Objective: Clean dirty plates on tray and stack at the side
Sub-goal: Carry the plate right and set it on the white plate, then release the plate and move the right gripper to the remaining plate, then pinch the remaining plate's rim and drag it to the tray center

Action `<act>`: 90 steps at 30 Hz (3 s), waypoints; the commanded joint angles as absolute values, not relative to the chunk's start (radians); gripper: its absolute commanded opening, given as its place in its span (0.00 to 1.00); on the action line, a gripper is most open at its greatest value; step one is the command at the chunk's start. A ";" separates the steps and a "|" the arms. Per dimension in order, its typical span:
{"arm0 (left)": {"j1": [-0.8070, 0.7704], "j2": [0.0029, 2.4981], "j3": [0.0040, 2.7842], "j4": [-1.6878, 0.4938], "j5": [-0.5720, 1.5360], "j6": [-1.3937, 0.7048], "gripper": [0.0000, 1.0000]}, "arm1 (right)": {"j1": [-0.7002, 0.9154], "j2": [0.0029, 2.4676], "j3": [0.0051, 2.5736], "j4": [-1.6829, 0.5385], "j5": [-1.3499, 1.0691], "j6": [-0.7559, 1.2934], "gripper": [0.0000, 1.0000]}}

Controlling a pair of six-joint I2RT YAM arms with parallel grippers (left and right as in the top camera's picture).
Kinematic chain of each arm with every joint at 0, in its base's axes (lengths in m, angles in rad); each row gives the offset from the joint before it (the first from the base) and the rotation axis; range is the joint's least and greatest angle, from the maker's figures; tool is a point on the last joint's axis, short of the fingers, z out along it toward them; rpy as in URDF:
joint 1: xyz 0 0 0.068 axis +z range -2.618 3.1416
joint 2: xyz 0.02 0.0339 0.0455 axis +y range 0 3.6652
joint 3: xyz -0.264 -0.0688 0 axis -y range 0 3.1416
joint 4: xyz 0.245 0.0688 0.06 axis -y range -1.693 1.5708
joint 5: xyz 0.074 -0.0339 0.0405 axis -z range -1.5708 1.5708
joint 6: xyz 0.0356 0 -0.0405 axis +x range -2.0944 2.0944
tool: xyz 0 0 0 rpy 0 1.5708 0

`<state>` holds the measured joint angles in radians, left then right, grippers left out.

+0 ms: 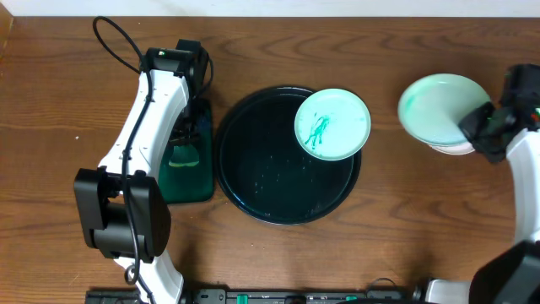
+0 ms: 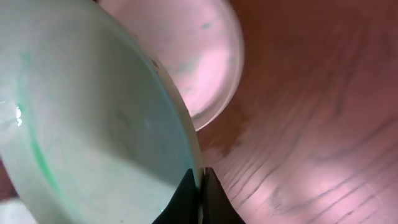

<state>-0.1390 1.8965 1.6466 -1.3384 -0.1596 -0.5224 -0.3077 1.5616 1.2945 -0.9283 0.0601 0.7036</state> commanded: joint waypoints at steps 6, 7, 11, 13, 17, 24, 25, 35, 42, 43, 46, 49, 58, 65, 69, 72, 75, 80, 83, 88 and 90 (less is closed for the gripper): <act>-0.135 1.908 1.640 -1.352 -0.164 -0.513 0.07 | -0.417 1.746 1.312 -0.860 0.039 0.672 0.01; -0.135 1.908 1.640 -1.354 -0.164 -0.513 0.07 | -0.422 1.769 1.312 -0.849 0.039 0.672 0.01; -0.135 1.908 1.640 -1.357 -0.164 -0.514 0.07 | -0.432 1.872 1.312 -0.776 0.026 0.672 0.01; -0.135 1.908 1.640 -1.357 -0.164 -0.514 0.07 | -0.432 1.907 1.312 -0.746 0.017 0.672 0.01; -0.135 1.908 1.640 -1.358 -0.164 -0.514 0.08 | -0.432 1.952 1.312 -0.701 0.006 0.672 0.05; -0.135 1.908 1.640 -1.362 -0.164 -0.514 0.07 | -0.433 1.952 1.344 -0.699 -0.060 0.620 0.48; -0.135 1.908 1.640 -1.362 -0.164 -0.514 0.07 | -0.433 1.947 1.370 -0.719 -0.074 0.603 0.49; -0.135 1.908 1.640 -1.361 -0.164 -0.514 0.07 | -0.372 1.933 1.761 -1.045 -0.227 0.242 0.51; -0.135 1.908 1.640 -1.362 -0.164 -0.514 0.07 | -0.215 1.937 1.739 -1.134 -0.416 -0.009 0.65; -0.135 1.908 1.640 -1.362 -0.164 -0.514 0.07 | -0.193 1.937 1.726 -1.131 -0.416 -0.009 0.66; -0.135 1.908 1.640 -1.365 -0.164 -0.513 0.08 | -0.122 1.938 1.676 -1.087 -0.416 -0.014 0.63; -0.135 1.908 1.640 -1.369 -0.164 -0.513 0.07 | -0.053 1.938 1.631 -1.021 -0.416 -0.013 0.63; -0.135 1.908 1.640 -1.376 -0.164 -0.513 0.08 | 0.054 1.948 1.495 -0.793 -0.364 0.106 0.63; -0.135 1.908 1.640 -1.375 -0.164 -0.513 0.08 | 0.065 2.028 1.475 -0.769 -0.364 0.120 0.63; -0.135 1.908 1.640 -1.375 -0.164 -0.513 0.08 | 0.067 2.075 1.475 -0.761 -0.364 0.144 0.56; -0.135 1.908 1.640 -1.375 -0.165 -0.513 0.07 | 0.067 2.108 1.475 -0.750 -0.363 0.169 0.47; -0.135 1.908 1.640 -1.375 -0.164 -0.513 0.07 | 0.067 2.117 1.475 -0.742 -0.364 0.178 0.16; -0.135 1.908 1.640 -1.375 -0.165 -0.513 0.07 | 0.067 2.114 1.477 -0.743 -0.363 0.187 0.04; -0.135 1.908 1.640 -1.375 -0.164 -0.513 0.08 | 0.067 2.113 1.477 -0.757 -0.364 0.187 0.01; -0.135 1.908 1.640 -1.375 -0.165 -0.513 0.07 | 0.085 2.082 1.477 -0.797 -0.381 0.159 0.02; -0.135 1.908 1.640 -1.374 -0.165 -0.513 0.07 | 0.110 2.061 1.477 -0.818 -0.387 0.144 0.02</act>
<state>-0.1390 1.8965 1.6459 -1.3682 -0.1593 -0.5198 0.0681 2.0911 1.4841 -0.7956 -0.3923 0.1734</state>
